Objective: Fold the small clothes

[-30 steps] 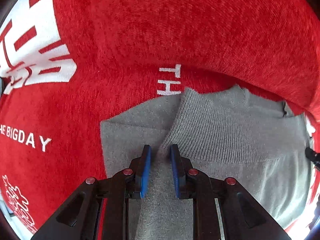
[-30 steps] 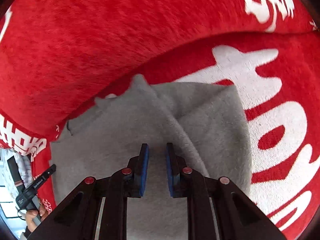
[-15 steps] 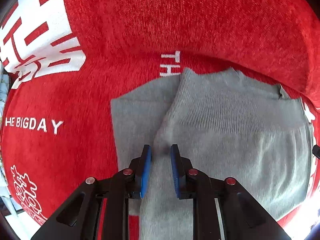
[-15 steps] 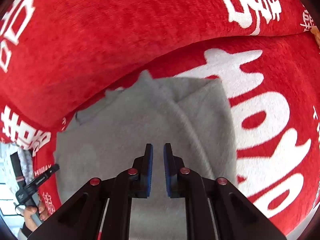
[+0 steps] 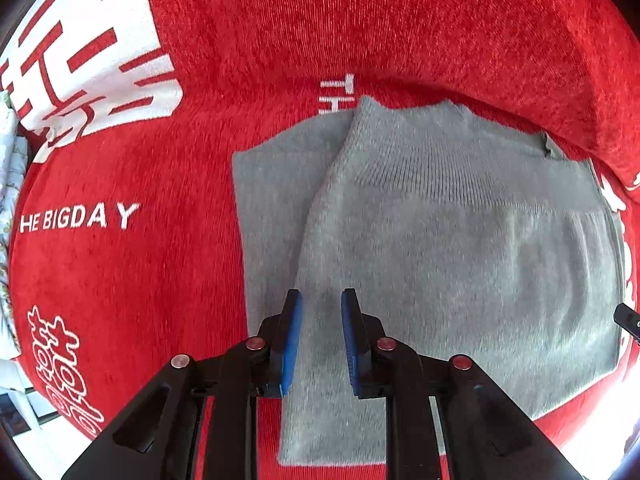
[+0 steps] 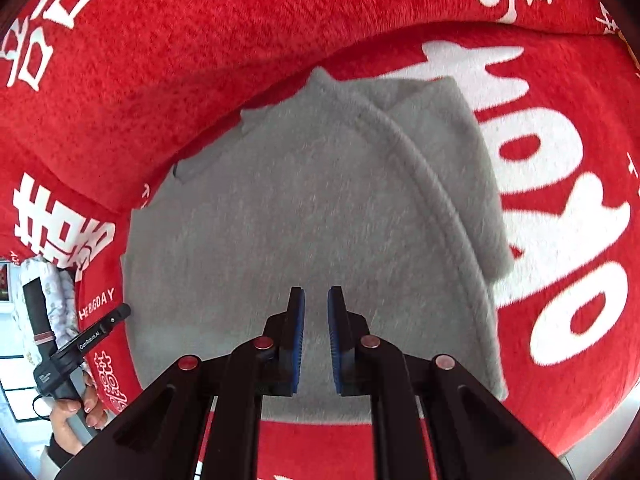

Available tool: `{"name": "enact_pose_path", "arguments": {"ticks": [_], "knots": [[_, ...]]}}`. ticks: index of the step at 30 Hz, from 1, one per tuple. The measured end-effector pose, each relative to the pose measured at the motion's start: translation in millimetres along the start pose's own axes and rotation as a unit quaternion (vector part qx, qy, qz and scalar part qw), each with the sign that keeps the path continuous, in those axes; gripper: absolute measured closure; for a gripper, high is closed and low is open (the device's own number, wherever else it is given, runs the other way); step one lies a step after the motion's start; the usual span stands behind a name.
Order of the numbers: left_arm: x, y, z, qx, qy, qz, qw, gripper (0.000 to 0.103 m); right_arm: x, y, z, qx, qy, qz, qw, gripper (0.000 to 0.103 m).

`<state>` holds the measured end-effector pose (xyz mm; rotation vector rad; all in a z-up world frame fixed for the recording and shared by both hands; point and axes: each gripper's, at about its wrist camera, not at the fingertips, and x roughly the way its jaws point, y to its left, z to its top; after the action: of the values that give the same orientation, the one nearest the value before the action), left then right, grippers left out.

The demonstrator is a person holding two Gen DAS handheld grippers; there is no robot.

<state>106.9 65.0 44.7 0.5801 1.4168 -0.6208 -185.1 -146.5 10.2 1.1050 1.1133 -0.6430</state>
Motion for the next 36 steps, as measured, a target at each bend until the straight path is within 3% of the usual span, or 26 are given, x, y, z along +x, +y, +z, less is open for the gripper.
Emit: {"name": "enact_pose_path", "arguments": {"ticks": [4,7,8,9,10,12,16,24,36], "knots": [[-1.1,-0.3,-5.9,0.007,0.004,0.001,1.0000,0.081,-0.5,5.7,-9.0,-0.006,0.006,0.000,1.000,0.089],[-3.1,-0.3,-11.4,0.009,0.010,0.002,0.9999,0.079,-0.8,12.6,-15.0,-0.012,0.011,0.000,1.000,0.080],[-3.1,0.7,-13.2,0.006,0.014,0.000,0.9999,0.069,-0.9,14.6,-16.7,-0.014,0.011,0.000,1.000,0.073],[-4.2,2.9,-14.0,0.002,0.012,0.002,0.9999,0.024,-0.5,18.4,-19.2,-0.017,0.012,-0.001,1.000,0.069],[-8.0,4.7,-15.4,-0.003,0.001,0.007,1.0000,0.001,-0.9,20.4,-20.8,-0.019,0.012,-0.002,1.000,0.060],[-18.7,7.0,-19.3,-0.007,-0.032,0.017,0.9993,0.001,-1.6,25.9,-24.4,-0.025,0.012,-0.003,1.000,0.051],[-19.7,10.6,-25.3,-0.013,-0.017,0.012,0.9997,0.001,0.1,35.3,-32.5,-0.028,0.018,0.003,0.999,0.033],[-24.1,17.3,-31.5,-0.016,-0.010,0.023,0.9996,0.001,13.3,55.5,-59.7,-0.032,0.048,0.019,0.998,0.032],[-18.7,28.8,-36.1,-0.015,0.008,-0.009,0.9998,0.001,38.4,76.3,-91.7,-0.017,0.093,0.057,0.994,0.032]]}}
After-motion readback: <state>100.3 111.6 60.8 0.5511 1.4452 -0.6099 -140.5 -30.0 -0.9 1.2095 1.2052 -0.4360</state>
